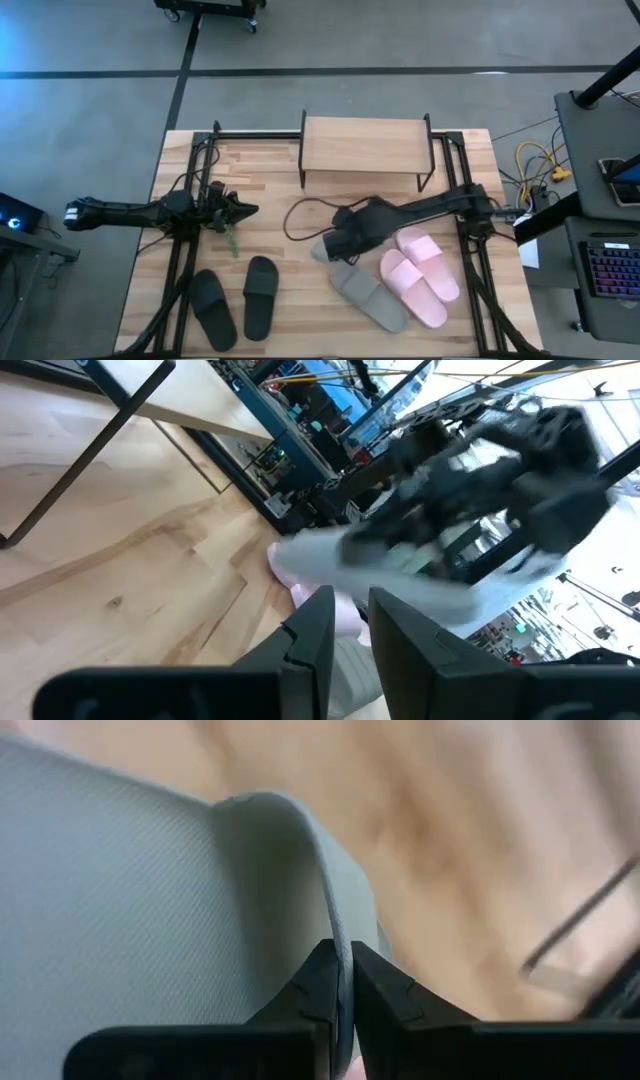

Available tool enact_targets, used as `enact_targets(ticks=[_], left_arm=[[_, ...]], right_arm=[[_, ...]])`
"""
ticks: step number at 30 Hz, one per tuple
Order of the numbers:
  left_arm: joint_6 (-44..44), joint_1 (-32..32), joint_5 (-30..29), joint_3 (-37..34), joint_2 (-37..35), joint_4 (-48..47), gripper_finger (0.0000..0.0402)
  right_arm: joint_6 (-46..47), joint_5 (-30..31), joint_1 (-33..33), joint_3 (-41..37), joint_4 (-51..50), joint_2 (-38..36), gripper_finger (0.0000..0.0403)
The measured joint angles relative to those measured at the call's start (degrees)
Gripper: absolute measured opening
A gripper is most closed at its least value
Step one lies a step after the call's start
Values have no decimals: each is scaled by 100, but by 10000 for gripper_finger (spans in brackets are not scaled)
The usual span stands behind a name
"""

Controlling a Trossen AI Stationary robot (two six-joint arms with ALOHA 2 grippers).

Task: Pick and place slides into the shelf
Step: Put the gray left slipper on the shelf

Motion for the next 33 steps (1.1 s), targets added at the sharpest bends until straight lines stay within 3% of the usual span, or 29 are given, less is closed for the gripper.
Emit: enact_targets(ticks=[4,8,11,15,23,26,33], left_arm=[[4,0,0,-2,15,1,51],[4,0,-24,-2,13,4,51],[2,0,-31,-4,7,7,51],[2,0,-33,-4,6,61,51],[96,0,-45,-4,13,50,51],[511,0,-177,-7,15,50,51],[657,0,-837,14,-3,51,51]], right_arm=[[-902,1384,213,504,-59,-309,13],[-2508,2691,162,800,-68,-403,13],[-3492,3180,-212,946,-64,-397,13],[-3828,3120,-980,997,-70,-399,13],[-6024,2916,-2266,707,176,-434,13],[-6968,2273,-2708,464,883,-543,13],[-8640,1525,-3530,-364,2689,-679,13]])
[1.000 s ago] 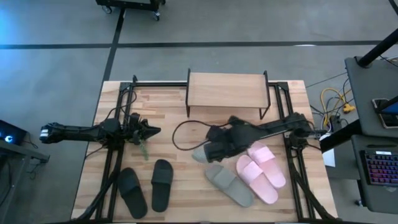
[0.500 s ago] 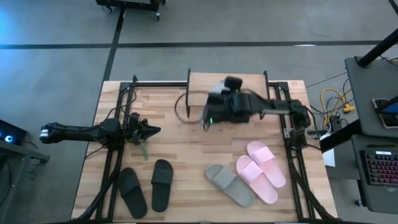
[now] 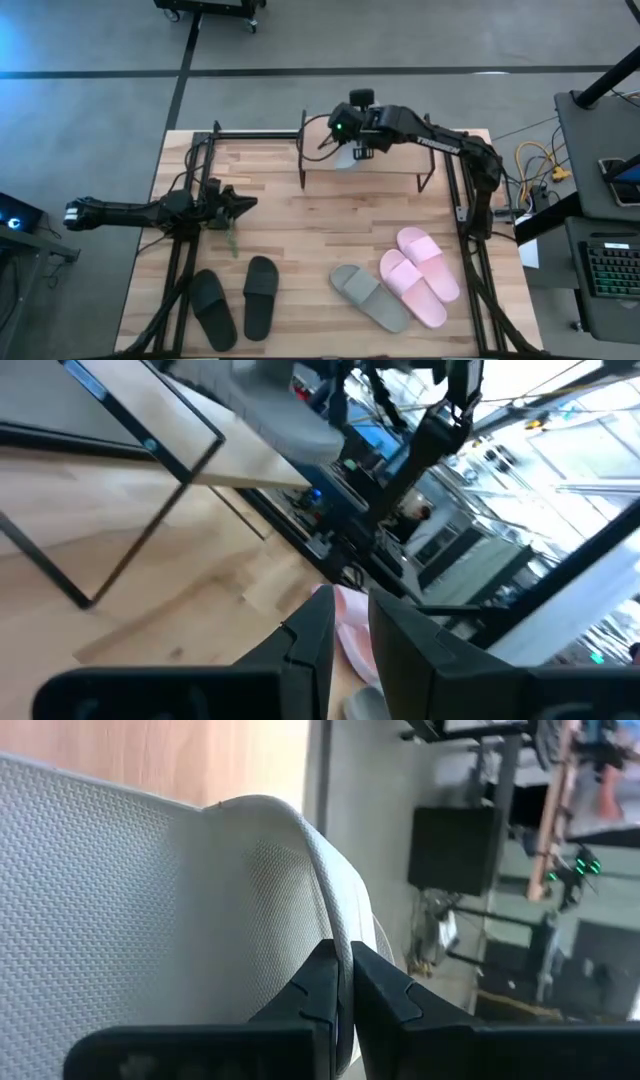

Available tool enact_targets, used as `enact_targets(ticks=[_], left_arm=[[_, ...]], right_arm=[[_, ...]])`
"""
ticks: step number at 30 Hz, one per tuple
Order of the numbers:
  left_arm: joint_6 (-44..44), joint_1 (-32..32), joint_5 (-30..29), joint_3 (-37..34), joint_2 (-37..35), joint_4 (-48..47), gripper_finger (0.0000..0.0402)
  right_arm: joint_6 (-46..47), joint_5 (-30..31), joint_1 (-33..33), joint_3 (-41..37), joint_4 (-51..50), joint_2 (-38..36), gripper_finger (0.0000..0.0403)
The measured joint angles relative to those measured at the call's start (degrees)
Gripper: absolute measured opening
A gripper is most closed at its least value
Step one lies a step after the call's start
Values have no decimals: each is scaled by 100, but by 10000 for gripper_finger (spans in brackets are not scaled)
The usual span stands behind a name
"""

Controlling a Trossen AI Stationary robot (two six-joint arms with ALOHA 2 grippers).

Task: Pick and place slides into the shelf
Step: Put the gray left slipper on the shelf, then put the gray right slipper on the shelf

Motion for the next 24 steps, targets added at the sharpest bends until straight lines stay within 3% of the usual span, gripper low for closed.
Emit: enact_targets(ticks=[7,14,18,24], left_arm=[[117,1,-256,4,7,0,51],[90,0,-458,6,5,6,51],[90,0,-612,6,18,0,51],[90,2,-673,6,18,1,65]], right_arm=[[-612,-543,-373,-867,880,-76,13],[-225,-654,-379,-1272,906,-216,24],[-102,-680,-383,-1465,860,-378,67],[983,-635,-379,-1420,317,-642,158]])
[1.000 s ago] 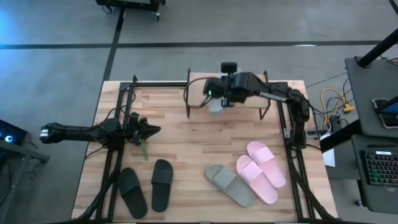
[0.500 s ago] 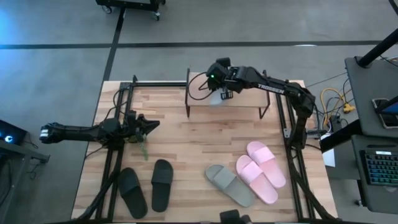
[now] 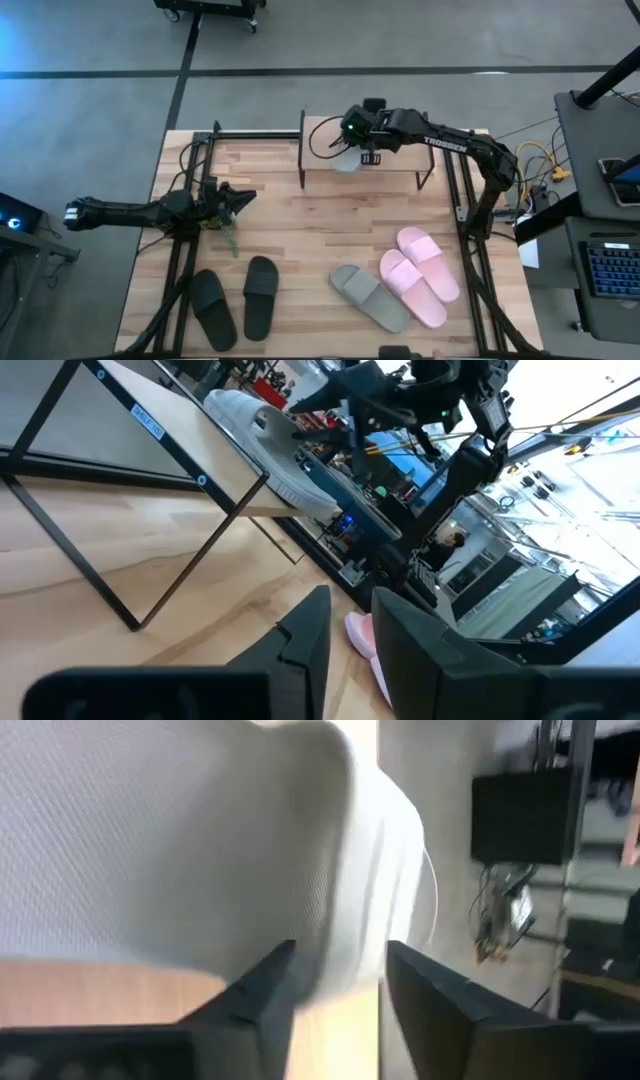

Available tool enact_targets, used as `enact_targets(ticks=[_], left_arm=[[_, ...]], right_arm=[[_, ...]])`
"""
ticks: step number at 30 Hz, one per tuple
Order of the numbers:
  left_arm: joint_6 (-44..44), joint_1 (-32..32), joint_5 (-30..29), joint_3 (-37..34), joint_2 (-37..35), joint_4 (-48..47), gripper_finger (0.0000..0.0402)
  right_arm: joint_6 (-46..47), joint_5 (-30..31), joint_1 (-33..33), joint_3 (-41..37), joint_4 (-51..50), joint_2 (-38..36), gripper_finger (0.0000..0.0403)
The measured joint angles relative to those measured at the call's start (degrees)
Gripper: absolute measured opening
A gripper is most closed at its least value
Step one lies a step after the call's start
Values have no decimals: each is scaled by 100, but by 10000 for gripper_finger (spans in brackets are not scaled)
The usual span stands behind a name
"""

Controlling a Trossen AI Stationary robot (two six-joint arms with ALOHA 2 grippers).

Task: Pick and place slides into the shelf
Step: Put the gray right slipper on the shelf

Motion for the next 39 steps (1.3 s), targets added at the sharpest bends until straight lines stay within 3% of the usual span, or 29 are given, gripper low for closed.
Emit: enact_targets(ticks=[5,8,13,15,23,26,31,33,39], left_arm=[[0,-2,-4,0,1,-2,81],[-2,-1,-3,0,-12,0,88],[-7,-2,80,4,-8,10,89],[-7,-2,98,4,-17,57,90],[-4,-2,113,4,-23,182,90],[-3,-2,138,2,-19,175,90],[-2,-2,153,0,-10,160,90],[-2,-2,155,0,-10,158,90],[-4,-2,247,-1,-20,155,90]], right_arm=[[977,29,143,142,-571,-316,224],[2202,-201,373,341,-1407,-574,247],[6245,-2798,832,277,-2449,-1115,253],[7478,-3193,1355,96,-2398,-1347,250],[11606,-2936,3938,-723,-2101,-1630,242],[13232,-2697,4876,-1111,-1500,-1605,242],[15514,-1349,6091,-1996,169,-1605,242],[15769,-973,6339,-2400,845,-1581,242],[15729,-1215,6424,-3071,2376,-1075,240]])
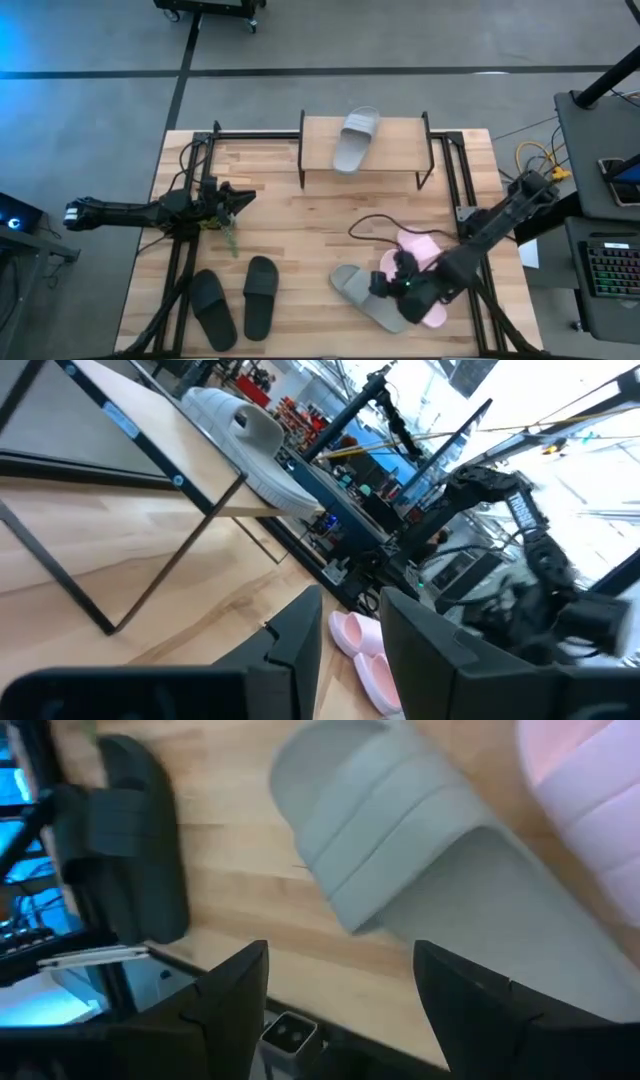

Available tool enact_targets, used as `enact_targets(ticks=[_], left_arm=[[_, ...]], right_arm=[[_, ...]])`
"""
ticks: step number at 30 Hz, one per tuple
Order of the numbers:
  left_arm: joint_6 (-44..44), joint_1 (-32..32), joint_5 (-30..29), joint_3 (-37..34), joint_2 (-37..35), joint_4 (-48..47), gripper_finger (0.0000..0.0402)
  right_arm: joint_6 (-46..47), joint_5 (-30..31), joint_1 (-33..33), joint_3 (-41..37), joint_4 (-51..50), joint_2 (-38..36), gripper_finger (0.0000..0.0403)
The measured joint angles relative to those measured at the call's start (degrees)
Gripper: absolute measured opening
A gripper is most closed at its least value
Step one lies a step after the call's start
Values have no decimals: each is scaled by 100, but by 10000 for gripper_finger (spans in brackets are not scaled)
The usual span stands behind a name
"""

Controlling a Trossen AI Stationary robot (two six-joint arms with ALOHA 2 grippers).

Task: Pick and place slides into the shelf
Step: Put the gray right slipper on the shelf

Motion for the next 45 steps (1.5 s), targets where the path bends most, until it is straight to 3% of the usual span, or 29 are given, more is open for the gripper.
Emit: enact_targets(ticks=[8,13,19,23,28,31,35,41,45], left_arm=[[-4,0,333,0,1,-2,90],[-7,0,345,1,4,4,90],[-7,0,345,1,17,0,90],[-7,0,346,1,10,1,90],[-4,0,348,1,21,-1,89],[-4,1,347,1,21,-5,89],[-2,0,346,1,21,-3,89],[-2,1,347,0,19,-4,89],[-2,1,346,-1,19,-5,89]], right_arm=[[90,-108,12,-165,686,764,240],[78,232,-105,-177,738,881,238],[36,207,-451,-357,751,953,229],[4,71,-587,-456,822,1049,188],[-131,176,-623,-412,871,1039,87],[-445,565,-625,-230,868,891,24],[-801,1611,-623,150,573,499,14],[96,3772,-801,1134,-2252,23,14],[163,4363,-1546,1832,-3897,-113,14]])
